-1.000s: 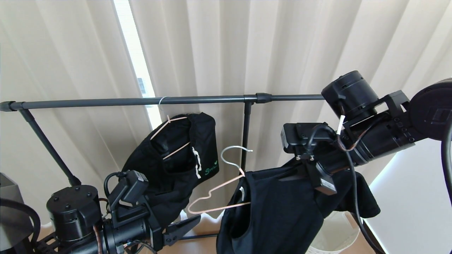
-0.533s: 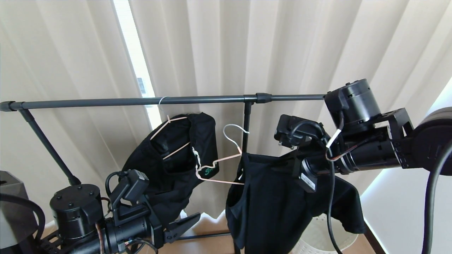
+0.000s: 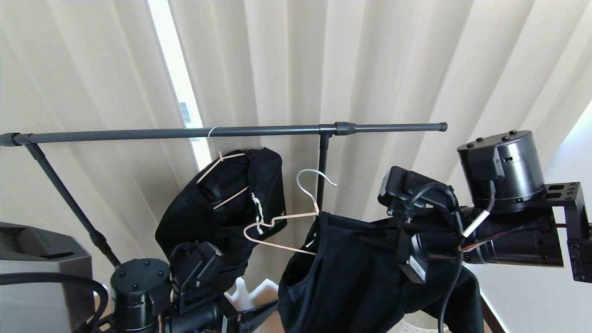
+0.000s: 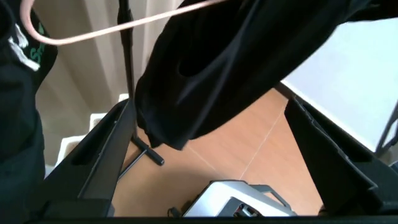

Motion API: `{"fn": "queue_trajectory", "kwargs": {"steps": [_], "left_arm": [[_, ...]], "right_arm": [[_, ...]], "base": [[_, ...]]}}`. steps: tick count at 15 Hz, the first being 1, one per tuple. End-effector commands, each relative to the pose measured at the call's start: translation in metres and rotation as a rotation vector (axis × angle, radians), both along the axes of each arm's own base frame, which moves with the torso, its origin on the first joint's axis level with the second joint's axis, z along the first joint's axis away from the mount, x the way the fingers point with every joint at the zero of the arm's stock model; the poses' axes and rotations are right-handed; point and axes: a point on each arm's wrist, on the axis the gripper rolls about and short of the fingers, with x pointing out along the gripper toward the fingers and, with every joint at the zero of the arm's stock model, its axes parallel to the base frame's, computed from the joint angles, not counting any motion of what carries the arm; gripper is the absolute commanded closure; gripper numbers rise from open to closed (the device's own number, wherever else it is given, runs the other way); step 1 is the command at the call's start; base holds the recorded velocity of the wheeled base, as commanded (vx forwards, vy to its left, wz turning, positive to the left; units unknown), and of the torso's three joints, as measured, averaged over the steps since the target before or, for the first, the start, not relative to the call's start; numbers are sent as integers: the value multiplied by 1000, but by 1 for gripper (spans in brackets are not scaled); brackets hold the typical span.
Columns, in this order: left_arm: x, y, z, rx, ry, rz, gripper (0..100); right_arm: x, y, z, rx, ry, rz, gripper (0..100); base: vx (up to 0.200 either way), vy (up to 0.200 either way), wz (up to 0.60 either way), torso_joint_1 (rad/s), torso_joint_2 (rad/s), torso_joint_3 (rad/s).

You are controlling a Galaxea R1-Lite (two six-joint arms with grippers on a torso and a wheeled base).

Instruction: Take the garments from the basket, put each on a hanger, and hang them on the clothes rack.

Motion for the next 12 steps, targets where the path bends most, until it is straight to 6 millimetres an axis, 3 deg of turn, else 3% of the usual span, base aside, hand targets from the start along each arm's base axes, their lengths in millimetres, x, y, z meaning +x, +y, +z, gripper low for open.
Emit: {"fn": "queue_trajectory", "kwargs": {"steps": [1, 6, 12], "left_arm": [[3, -11, -13, 31, 27, 0, 0], [4, -29, -18, 60, -3, 44, 0], [11, -37, -17, 25, -10, 101, 0]], "right_arm": [[-9, -3, 6, 13, -17, 10, 100], [-18, 4, 6, 15, -17, 54, 100], [-23, 4, 3, 8, -9, 68, 100]], "base": [[0, 0, 0, 0, 0, 0], [0, 0, 0, 0, 0, 0], [0, 0, 0, 0, 0, 0]]}}
